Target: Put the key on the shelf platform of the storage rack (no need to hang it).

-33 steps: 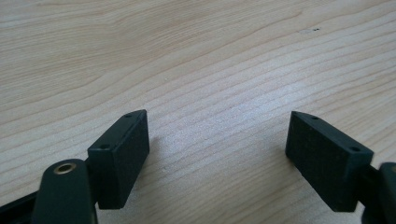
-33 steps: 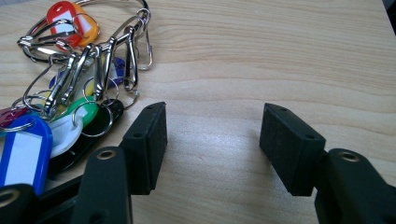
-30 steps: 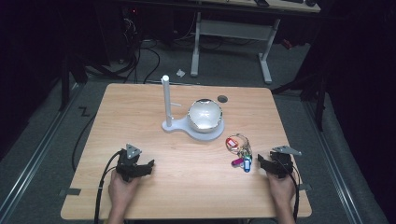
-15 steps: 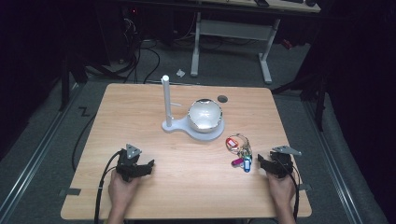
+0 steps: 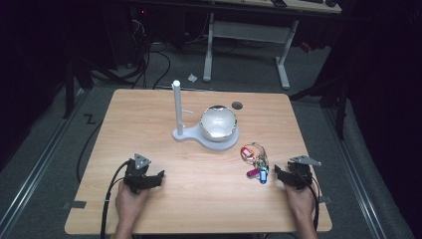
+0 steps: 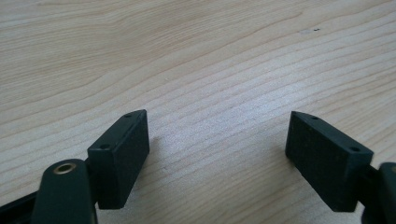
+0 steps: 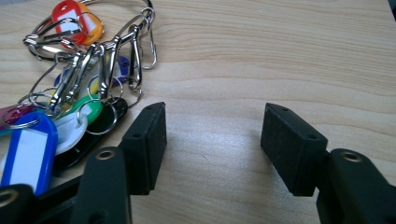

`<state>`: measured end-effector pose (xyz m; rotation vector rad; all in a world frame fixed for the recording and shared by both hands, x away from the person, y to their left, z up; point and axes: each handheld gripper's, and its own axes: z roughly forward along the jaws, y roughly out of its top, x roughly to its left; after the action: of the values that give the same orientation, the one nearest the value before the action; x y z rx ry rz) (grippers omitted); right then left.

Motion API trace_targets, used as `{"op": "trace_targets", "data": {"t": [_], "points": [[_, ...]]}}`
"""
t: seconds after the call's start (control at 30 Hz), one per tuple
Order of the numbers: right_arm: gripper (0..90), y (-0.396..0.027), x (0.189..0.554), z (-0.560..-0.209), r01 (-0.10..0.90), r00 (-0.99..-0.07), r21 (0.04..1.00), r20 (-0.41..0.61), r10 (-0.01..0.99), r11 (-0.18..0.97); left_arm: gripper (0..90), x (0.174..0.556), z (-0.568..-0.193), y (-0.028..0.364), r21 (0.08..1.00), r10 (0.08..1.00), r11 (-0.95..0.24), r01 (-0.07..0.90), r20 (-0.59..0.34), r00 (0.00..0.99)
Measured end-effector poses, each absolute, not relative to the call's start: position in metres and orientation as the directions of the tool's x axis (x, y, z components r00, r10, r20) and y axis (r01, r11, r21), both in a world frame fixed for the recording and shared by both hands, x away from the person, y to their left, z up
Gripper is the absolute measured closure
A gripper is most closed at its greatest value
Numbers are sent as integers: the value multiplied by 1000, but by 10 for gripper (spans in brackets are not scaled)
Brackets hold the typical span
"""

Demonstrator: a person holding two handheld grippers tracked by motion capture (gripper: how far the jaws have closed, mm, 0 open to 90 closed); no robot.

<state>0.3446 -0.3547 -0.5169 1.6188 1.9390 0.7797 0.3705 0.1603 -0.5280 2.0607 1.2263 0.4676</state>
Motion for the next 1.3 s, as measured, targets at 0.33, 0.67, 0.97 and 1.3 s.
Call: {"op": "trace_targets", "data": {"t": [0.33, 0.67, 0.97, 1.3], "points": [[461, -358, 340, -514, 717, -179, 687, 17, 984, 119, 221, 371, -528, 160, 712, 871, -321, 625, -38, 490], [490, -355, 333, -506, 699, -205, 705, 40, 978, 118, 221, 371, -528, 160, 712, 871, -321, 625, -38, 490], [499, -343, 332, -491, 663, -264, 734, 42, 964, 150, 221, 371, -528, 160, 712, 871, -320, 625, -38, 490], [510, -333, 346, -484, 656, -288, 738, 54, 956, 156, 221, 371, -528, 160, 712, 871, -321, 625, -38, 490]]}}
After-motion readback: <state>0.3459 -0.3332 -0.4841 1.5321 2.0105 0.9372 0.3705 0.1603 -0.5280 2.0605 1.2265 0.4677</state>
